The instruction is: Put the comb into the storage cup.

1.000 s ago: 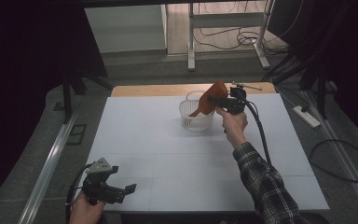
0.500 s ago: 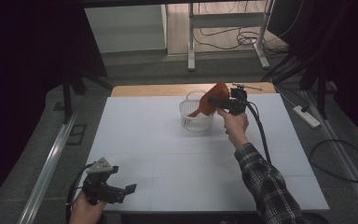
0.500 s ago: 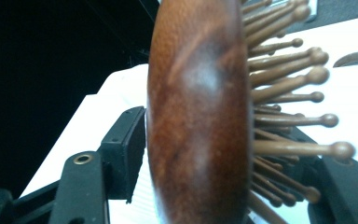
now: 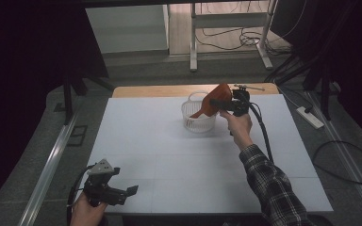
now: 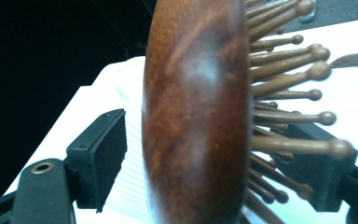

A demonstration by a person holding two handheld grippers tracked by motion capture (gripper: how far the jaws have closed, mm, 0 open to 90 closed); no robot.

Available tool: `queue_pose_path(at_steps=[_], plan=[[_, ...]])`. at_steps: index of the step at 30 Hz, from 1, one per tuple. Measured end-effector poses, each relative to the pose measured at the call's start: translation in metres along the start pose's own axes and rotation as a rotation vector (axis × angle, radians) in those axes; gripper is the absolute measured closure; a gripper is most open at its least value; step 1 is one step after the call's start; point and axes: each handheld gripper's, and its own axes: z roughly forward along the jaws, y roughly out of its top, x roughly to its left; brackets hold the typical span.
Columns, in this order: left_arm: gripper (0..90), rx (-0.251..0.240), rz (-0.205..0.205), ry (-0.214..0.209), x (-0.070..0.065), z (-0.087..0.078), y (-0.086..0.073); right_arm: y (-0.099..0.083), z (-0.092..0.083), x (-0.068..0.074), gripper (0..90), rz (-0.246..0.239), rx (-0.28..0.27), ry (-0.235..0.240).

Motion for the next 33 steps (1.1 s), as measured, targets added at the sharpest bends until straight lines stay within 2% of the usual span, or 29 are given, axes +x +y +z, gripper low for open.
queue_pose_path(at_steps=[7, 15, 20, 33], plan=[[0.7, 0.0, -0.001, -0.001, 0.0, 0.0, 0.0, 0.0, -0.003, 0.002, 13.5, -0.049, 0.011, -0.001], [0.7, 0.001, 0.002, 0.001, 0.0, 0.0, 0.0, -0.001, -0.005, 0.004, 9.4, -0.116, 0.058, -0.011], [0.7, 0.002, 0.001, -0.001, 0.0, 0.0, 0.0, -0.001, -0.008, 0.005, 6.5, -0.177, 0.087, -0.016], [0.7, 0.002, 0.003, 0.001, 0.0, 0.0, 0.0, -0.007, -0.017, 0.003, 3.1, -0.222, 0.102, -0.001]])
